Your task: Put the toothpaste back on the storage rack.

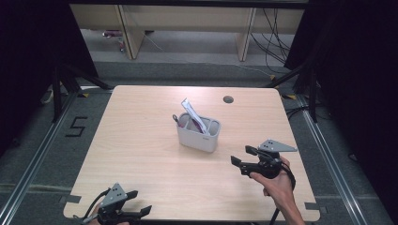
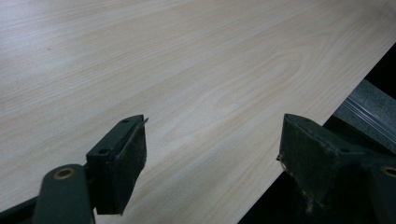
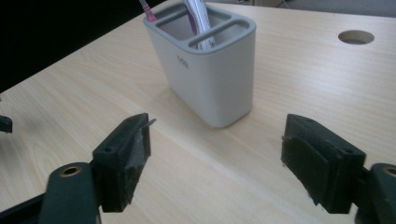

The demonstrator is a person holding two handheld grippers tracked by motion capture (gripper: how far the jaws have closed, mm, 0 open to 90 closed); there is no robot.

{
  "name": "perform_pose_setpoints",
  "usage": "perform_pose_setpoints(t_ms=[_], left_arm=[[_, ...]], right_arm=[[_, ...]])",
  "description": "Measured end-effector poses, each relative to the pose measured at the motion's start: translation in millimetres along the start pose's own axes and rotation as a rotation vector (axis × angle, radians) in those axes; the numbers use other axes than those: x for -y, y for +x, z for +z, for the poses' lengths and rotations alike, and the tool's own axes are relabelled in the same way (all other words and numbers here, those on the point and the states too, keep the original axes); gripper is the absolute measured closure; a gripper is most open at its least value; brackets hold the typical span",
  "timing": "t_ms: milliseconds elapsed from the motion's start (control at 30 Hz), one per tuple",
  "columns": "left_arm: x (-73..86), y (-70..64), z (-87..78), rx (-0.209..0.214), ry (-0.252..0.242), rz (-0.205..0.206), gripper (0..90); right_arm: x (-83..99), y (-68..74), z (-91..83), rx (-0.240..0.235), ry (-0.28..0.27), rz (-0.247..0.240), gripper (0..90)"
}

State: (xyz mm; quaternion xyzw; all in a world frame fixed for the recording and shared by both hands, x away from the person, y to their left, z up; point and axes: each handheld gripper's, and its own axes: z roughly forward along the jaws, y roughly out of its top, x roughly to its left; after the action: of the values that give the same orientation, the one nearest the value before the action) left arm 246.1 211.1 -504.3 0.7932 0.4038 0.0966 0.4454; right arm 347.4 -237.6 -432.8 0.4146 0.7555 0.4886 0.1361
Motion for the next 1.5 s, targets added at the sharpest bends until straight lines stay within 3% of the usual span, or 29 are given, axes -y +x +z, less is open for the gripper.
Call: perform_pose_setpoints(t_ms=[67, 167, 200, 233, 267, 300, 333, 400, 433, 500, 533, 733, 833, 1067, 1133, 1167, 1200, 1233, 1333, 1367, 1433, 1500], left_arm=[[0.6, 0.1, -0.3, -0.003, -0.003, 0.000, 22.8], [0.7, -0.2, -0.8, -0.007, 0.001, 0.000, 22.8], [1.1, -0.7, -0.3, -0.011, -0.010, -0.003, 22.8], [0.4, -0.5, -1.3, -0.010, 0.005, -0.001, 22.8], [0.4, -0.5, -1.3, -0.011, 0.005, -0.001, 22.8], [0.5, -0.4, -1.3, -0.011, 0.007, 0.001, 22.8], [0.9, -0.5, -0.6, -0.010, -0.002, 0.000, 22.8], [1.1, -0.6, -0.5, -0.012, -0.005, -0.002, 22.8], [1.2, -0.4, -0.3, -0.010, -0.006, -0.002, 22.8], [1.1, 0.1, -0.4, -0.005, -0.002, 0.000, 22.8], [1.1, 0.0, -0.4, -0.005, -0.001, 0.000, 22.8], [1.2, -0.6, -0.5, -0.013, -0.003, 0.002, 22.8], [1.6, -0.9, -0.6, -0.014, -0.008, -0.005, 22.8], [1.6, 0.1, -1.2, -0.007, 0.000, 0.001, 22.8], [1.7, 0.1, -1.1, -0.011, -0.004, -0.003, 22.8], [1.9, 1.4, -2.1, -0.026, 0.006, 0.016, 22.7], [2.1, 0.6, -1.7, -0.016, -0.004, 0.003, 22.8], [2.1, 1.2, -2.3, -0.010, 0.005, 0.008, 22.7], [2.0, 0.9, -2.5, -0.008, 0.002, 0.004, 22.1], [1.9, 0.9, -2.2, -0.005, -0.002, 0.001, 21.9], [1.8, 0.7, -2.7, -0.005, -0.001, -0.002, 21.4], [1.9, 1.0, -2.6, -0.005, -0.004, -0.005, 20.8]], right_arm=[[4.3, 0.4, -1.0, 0.003, 0.001, 0.010, 22.7], [10.6, -1.6, -3.3, 0.021, 0.006, -0.012, 21.6], [14.0, 0.5, -2.7, 0.012, 0.013, 0.022, 21.0], [14.9, -1.0, -4.0, 0.018, 0.018, 0.001, 20.5], [17.9, 1.3, -4.4, 0.017, 0.032, 0.035, 20.2], [19.5, -1.9, -4.9, 0.036, 0.013, -0.014, 20.1], [21.2, -0.9, -4.9, 0.029, 0.031, 0.012, 20.1], [24.5, -2.2, -7.8, 0.034, 0.025, -0.003, 19.7], [26.1, -0.3, -8.3, 0.034, 0.039, 0.029, 19.6], [30.4, -2.0, -9.9, 0.040, 0.026, 0.000, 19.6], [31.9, -0.4, -10.7, 0.025, 0.039, 0.028, 19.6], [44.3, -1.6, -16.4, 0.039, 0.057, 0.007, 19.5], [49.9, -0.8, -18.8, 0.032, 0.064, 0.031, 19.4], [62.7, -1.0, -26.3, 0.050, 0.096, 0.024, 18.4], [67.4, 2.4, -27.0, 0.050, 0.097, 0.058, 18.3], [68.5, 2.6, -27.5, 0.043, 0.115, 0.058, 18.1], [70.8, 0.4, -27.1, 0.054, 0.118, 0.020, 17.7], [71.9, 0.6, -27.7, 0.056, 0.123, 0.019, 17.5], [75.5, 2.1, -32.0, 0.044, 0.137, 0.019, 16.8], [77.3, 3.9, -32.2, 0.043, 0.133, 0.038, 16.4], [79.3, 3.0, -33.6, 0.037, 0.135, 0.017, 16.2], [82.9, 5.8, -34.4, 0.029, 0.139, 0.046, 16.0]])
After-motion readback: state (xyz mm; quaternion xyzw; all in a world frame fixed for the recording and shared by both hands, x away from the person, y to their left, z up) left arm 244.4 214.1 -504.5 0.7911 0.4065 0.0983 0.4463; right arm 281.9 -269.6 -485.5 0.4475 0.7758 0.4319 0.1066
